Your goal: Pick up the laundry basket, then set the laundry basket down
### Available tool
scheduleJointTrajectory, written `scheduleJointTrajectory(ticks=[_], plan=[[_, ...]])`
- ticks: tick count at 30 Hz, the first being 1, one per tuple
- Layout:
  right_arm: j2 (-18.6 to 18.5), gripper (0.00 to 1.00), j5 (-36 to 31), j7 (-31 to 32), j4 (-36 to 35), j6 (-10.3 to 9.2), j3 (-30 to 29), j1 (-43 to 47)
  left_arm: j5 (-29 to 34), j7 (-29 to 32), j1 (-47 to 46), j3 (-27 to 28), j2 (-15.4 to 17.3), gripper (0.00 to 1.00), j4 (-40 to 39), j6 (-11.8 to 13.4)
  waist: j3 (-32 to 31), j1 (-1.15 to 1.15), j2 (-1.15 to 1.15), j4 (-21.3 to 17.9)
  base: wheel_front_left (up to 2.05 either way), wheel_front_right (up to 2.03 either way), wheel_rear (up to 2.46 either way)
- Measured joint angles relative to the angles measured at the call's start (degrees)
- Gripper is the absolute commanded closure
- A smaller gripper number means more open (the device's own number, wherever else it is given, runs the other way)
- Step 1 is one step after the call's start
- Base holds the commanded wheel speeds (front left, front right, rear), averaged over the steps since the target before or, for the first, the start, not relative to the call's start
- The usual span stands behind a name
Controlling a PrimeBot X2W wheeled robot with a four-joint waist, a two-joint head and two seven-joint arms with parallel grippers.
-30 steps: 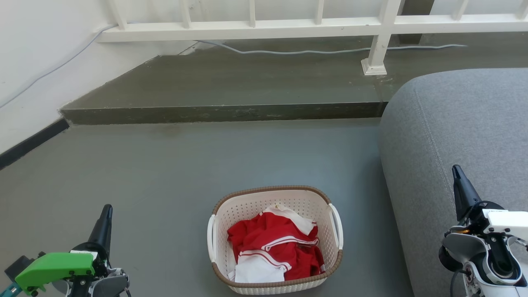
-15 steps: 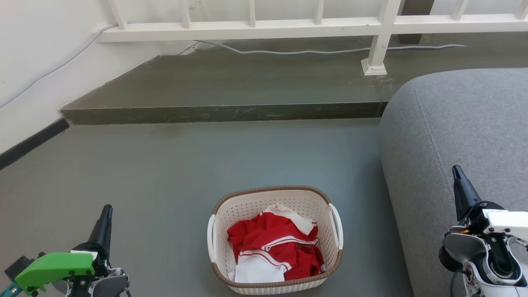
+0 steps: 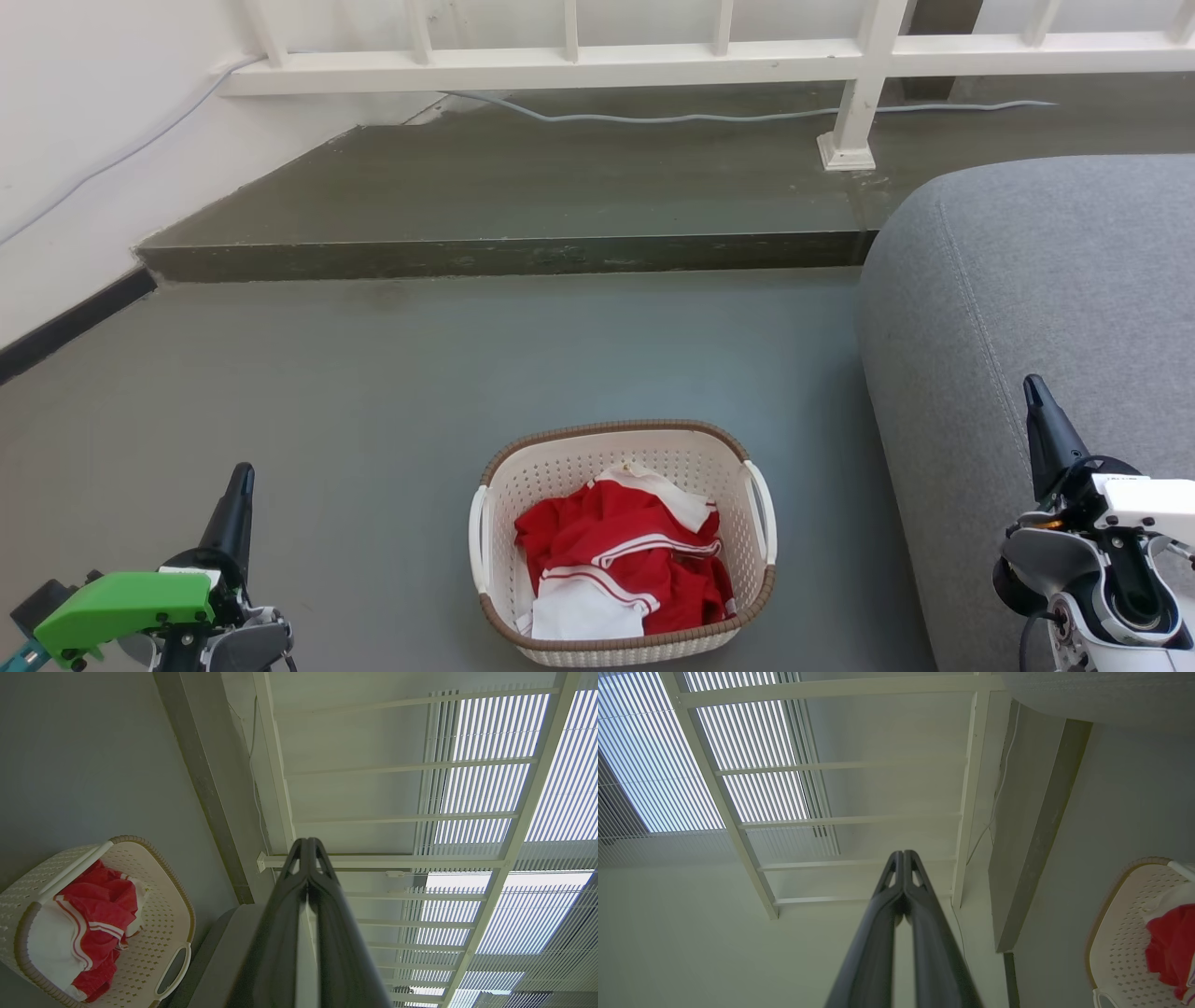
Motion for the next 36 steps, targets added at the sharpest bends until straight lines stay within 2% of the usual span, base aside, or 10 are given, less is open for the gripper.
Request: scheduleJointTrajectory(ticks=[36], plan=[[0.08, 1.0, 0.0, 0.16, 0.01, 0.01, -0.2, -0.01, 0.0, 0.08, -0.03, 0.31, -0.12, 1.0, 0.07, -0.02, 0.0, 0.0, 0.0, 0.0, 0.0, 0.0, 0.0]])
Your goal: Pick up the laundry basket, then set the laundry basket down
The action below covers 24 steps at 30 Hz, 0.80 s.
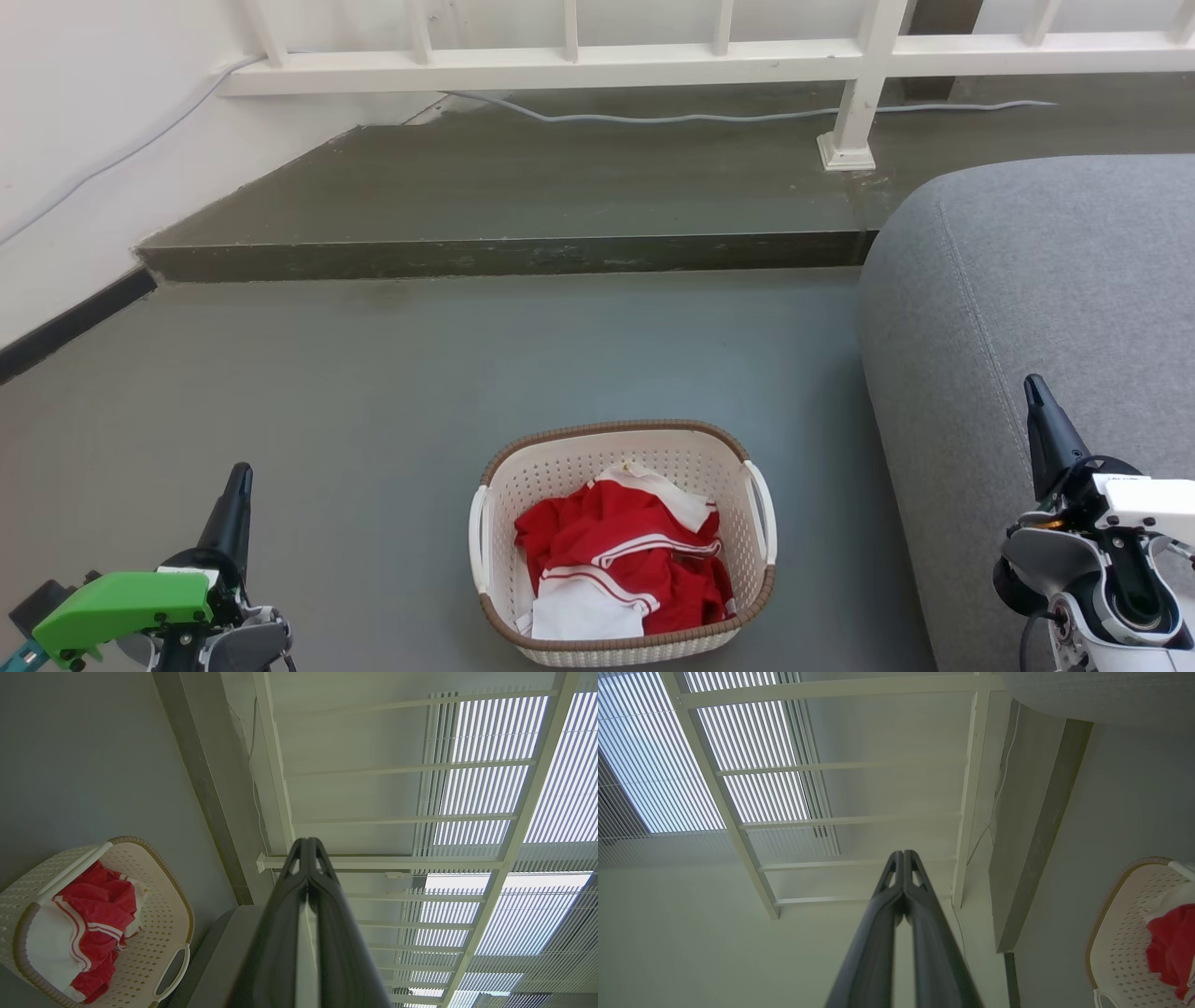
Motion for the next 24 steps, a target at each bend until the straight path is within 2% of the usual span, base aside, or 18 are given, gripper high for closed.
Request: scheduleJointTrajectory(ticks=[24], plan=[[0.2, 1.0, -0.01, 0.08, -0.03, 0.24, -0.12, 0.0, 0.0, 0.47, -0.04, 0.41, -0.13, 1.0, -0.05, 0.0, 0.02, 0.0, 0.0, 0.0, 0.0, 0.0, 0.0]])
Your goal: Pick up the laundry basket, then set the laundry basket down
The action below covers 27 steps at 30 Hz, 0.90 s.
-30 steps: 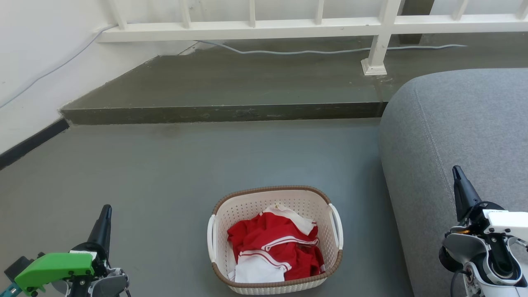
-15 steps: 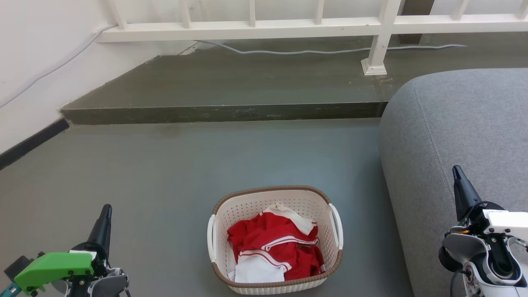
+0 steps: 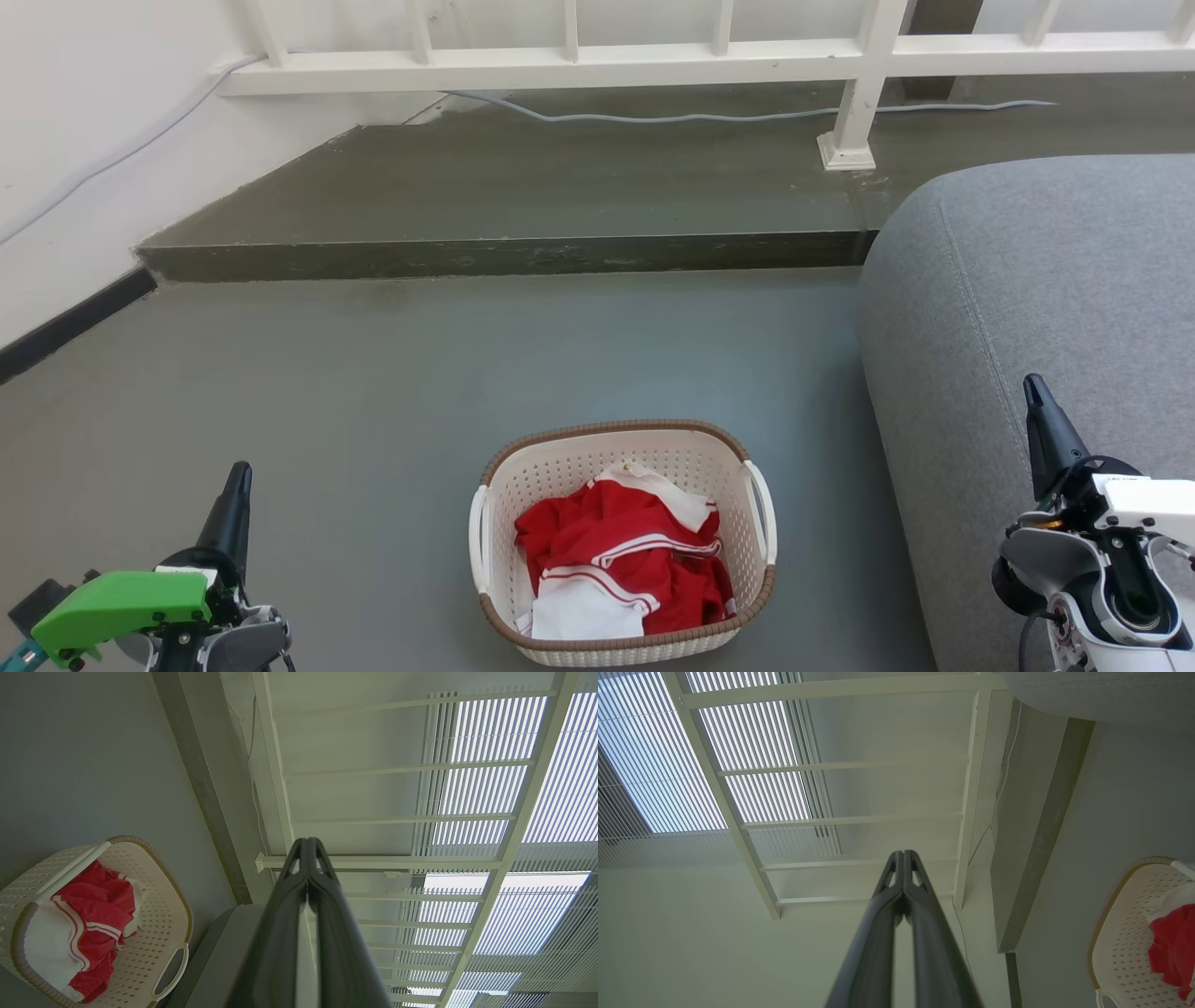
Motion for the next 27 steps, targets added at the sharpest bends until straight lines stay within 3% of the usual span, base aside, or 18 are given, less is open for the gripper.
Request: scheduleJointTrajectory(ticks=[27], plan=[[0.07, 1.0, -0.1, 0.35, -0.05, 0.0, -0.14, -0.01, 0.11, 0.02, 0.0, 0.34, -0.11, 1.0, -0.07, 0.0, 0.01, 0.0, 0.0, 0.0, 0.0, 0.0, 0.0]])
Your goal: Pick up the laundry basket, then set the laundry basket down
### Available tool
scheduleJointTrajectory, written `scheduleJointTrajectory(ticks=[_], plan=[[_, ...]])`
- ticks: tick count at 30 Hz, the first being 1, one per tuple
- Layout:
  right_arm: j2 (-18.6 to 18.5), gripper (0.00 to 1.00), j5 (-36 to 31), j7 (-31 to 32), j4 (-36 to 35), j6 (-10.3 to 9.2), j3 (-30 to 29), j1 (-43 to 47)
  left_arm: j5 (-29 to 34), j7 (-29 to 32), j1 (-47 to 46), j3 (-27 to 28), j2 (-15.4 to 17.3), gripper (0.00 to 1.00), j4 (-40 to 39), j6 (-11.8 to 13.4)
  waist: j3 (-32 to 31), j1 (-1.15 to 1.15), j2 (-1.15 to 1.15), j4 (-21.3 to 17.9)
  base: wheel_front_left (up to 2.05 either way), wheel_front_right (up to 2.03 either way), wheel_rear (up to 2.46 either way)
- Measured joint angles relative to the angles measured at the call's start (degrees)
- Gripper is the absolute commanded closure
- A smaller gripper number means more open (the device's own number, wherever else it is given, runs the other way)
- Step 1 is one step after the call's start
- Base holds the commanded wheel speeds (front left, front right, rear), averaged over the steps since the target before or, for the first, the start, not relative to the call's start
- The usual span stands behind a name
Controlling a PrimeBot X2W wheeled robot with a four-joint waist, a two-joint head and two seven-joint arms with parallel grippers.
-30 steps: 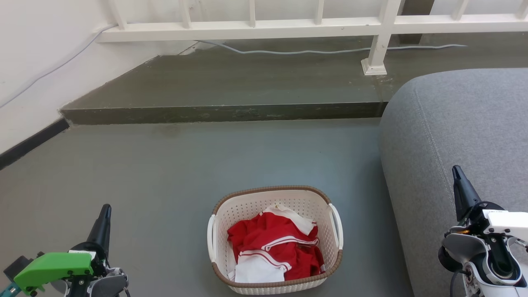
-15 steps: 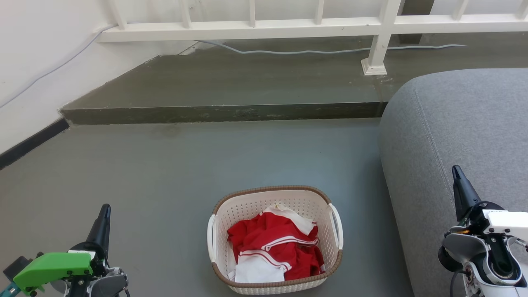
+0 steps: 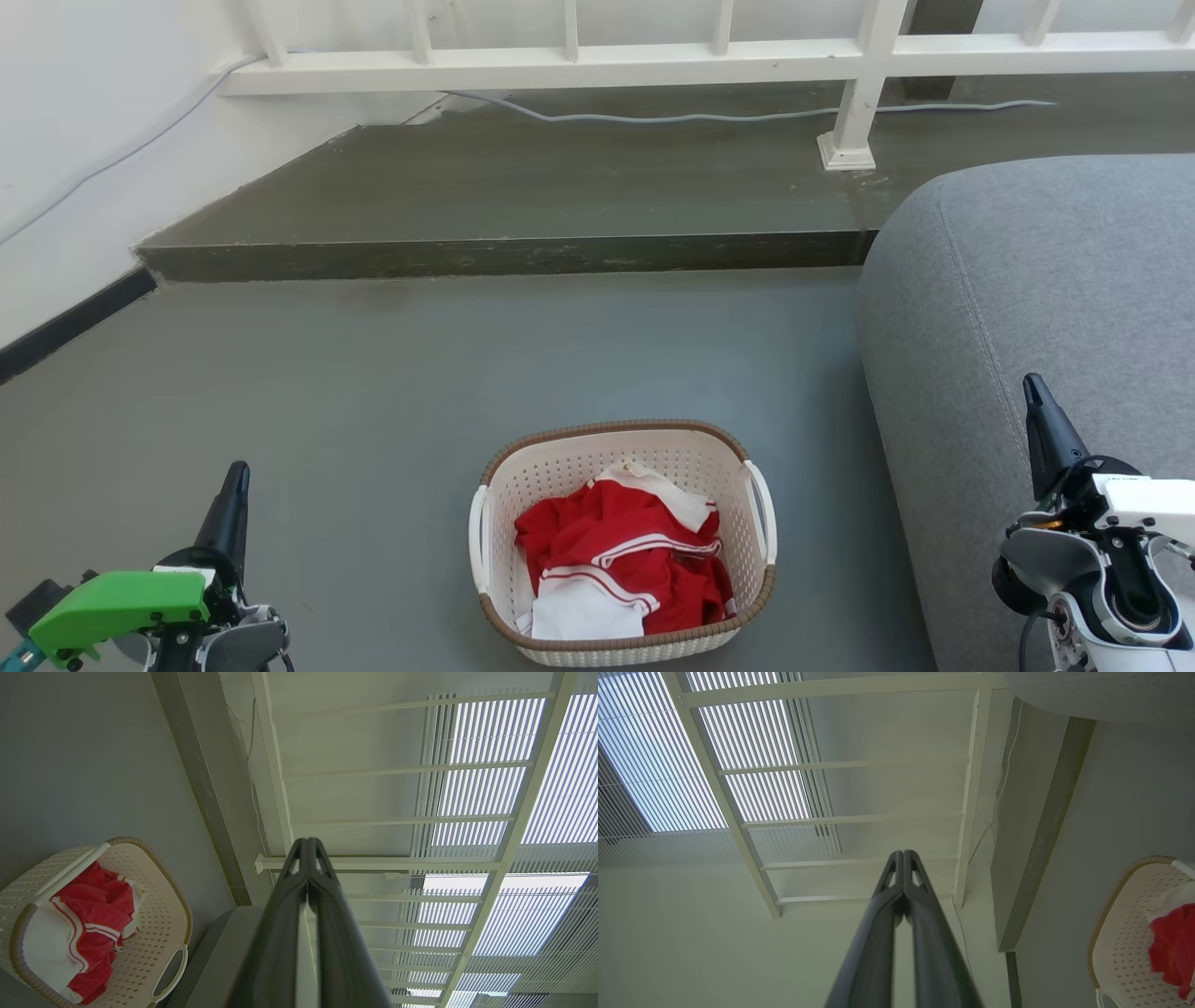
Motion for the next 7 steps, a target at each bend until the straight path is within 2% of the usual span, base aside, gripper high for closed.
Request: scheduleJointTrajectory(ticks=[7], plan=[[0.11, 1.0, -0.01, 0.07, -0.01, 0.0, -0.07, 0.0, 0.0, 0.0, 0.0, 0.07, -0.02, 1.0, -0.03, -0.01, 0.0, 0.0, 0.0, 0.0, 0.0, 0.0, 0.0]])
